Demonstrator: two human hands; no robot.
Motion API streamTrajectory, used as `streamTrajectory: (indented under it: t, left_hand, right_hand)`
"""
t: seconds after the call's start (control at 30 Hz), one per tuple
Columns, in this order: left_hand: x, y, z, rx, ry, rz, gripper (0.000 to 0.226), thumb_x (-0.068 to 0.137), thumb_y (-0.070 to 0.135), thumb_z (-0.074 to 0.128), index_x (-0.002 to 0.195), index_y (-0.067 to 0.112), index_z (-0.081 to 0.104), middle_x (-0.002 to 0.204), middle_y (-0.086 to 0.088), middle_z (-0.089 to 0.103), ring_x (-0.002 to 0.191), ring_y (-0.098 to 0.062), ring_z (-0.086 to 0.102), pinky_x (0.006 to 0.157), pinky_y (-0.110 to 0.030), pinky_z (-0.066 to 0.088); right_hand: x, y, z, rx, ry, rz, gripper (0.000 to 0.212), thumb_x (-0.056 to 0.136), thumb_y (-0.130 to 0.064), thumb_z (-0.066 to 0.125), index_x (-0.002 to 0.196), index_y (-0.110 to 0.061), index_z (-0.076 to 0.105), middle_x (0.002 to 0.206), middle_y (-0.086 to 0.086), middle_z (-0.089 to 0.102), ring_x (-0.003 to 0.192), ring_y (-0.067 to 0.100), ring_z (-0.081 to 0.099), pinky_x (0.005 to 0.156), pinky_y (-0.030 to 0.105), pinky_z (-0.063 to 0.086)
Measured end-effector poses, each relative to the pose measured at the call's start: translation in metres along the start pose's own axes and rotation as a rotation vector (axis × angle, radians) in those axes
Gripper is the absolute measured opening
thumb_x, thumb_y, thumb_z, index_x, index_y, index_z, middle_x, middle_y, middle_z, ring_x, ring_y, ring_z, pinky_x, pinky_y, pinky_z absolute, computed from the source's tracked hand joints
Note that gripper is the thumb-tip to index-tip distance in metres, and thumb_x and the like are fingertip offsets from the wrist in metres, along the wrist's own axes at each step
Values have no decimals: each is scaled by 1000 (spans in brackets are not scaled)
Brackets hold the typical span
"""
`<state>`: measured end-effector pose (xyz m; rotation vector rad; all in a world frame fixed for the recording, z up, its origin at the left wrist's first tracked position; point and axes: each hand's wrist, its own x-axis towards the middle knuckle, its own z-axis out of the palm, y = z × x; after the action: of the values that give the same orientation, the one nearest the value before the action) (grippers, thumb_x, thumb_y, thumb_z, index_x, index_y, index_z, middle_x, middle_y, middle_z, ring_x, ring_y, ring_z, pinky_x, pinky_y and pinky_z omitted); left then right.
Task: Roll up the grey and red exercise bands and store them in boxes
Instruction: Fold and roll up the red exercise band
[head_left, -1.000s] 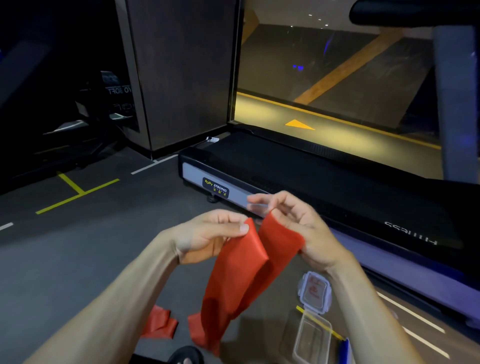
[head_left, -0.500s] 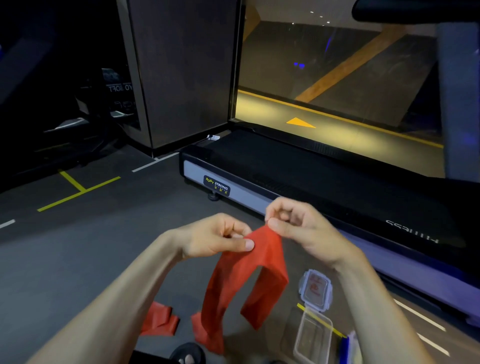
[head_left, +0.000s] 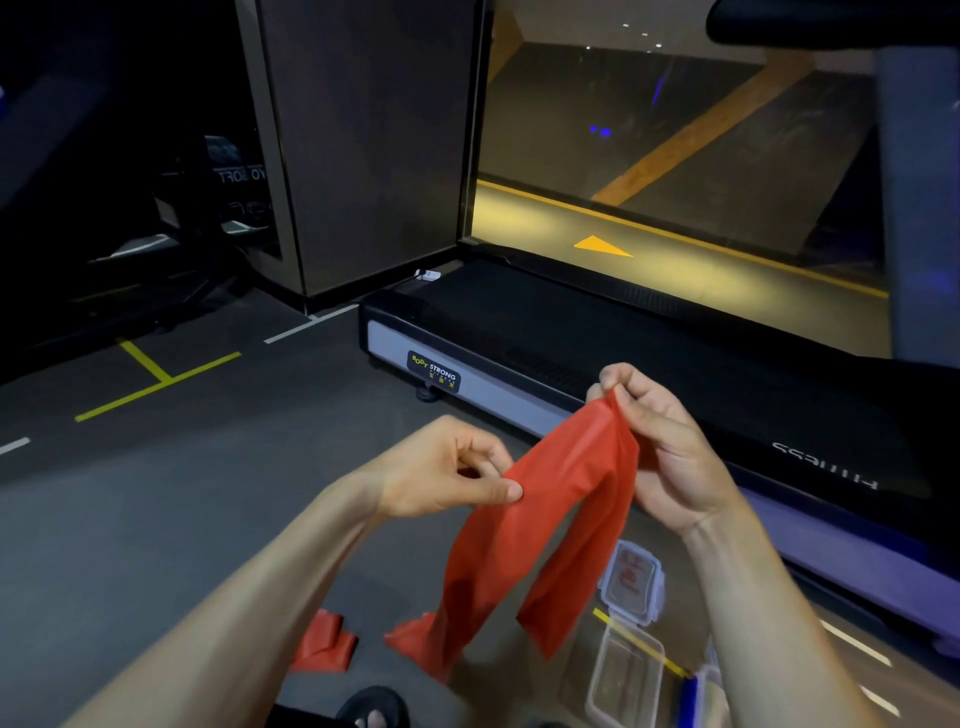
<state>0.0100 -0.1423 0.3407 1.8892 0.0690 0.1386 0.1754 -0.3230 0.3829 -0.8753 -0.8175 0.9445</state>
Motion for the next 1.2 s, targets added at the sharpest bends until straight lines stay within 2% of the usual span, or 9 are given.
streamTrajectory:
  t: [0.13,0.2,0.33,0.43,0.53,0.73,0.97,1.2]
  left_hand:
    - [-1,-2,-3,-14,-40,-31,10,92,20,73,89,11,73,76,-3,71,71,-10,60,73,-27,51]
    - [-2,-2,-4,-15,-45,-40,12,92,22,73,89,11,72,75,-3,70,71,-11,59,73,-28,51]
    - [-3,1,-6,-40,-23,-49,10,87,23,76,87,14,74,76,-5,72,69,-9,60,71,-24,50]
    - [-5,3,-9,-60,-2,-56,7,86,16,77,87,9,75,76,-8,73,69,-9,62,70,-22,51]
    - [-6,3,-10,-54,14,-67,17,83,16,81,88,1,75,81,-15,76,73,-12,66,74,-25,52]
    - [-5,3,-8,-26,26,-40,8,84,17,82,81,13,75,76,-6,76,72,-10,65,72,-25,50]
    - [-5,4,-8,-34,11,-32,7,85,13,80,82,13,74,75,-6,75,69,-10,65,72,-28,51]
    - [-7,2,-13,-28,-50,-64,13,83,32,80,85,20,76,76,-4,72,70,-11,59,71,-27,48]
  right_hand:
    - [-1,-1,1,32,20,4,18,86,-20,74,94,-15,58,75,0,53,62,8,54,58,21,51]
    - [-2,-2,0,39,13,0,21,86,-21,77,94,-15,59,75,1,53,62,8,55,59,21,51]
    - [-5,-3,-4,0,26,-9,13,87,-18,68,94,-14,57,74,1,53,61,8,53,57,21,50]
    - [-7,-3,-10,-42,23,1,26,83,-25,81,94,-15,60,78,2,54,63,9,53,58,22,51]
    - [-8,-3,-13,-77,34,12,36,75,-32,89,94,-16,62,80,4,54,63,10,54,58,22,51]
    - [-8,-3,-11,-60,15,10,30,80,-27,85,94,-15,62,80,4,55,63,9,55,58,22,51]
    - [-8,-3,-10,-40,-11,6,38,77,-29,88,95,-12,60,79,3,57,62,9,57,59,22,53]
    - [-10,-4,-13,-57,-18,13,37,77,-29,88,95,-12,61,80,4,57,63,9,57,58,21,52]
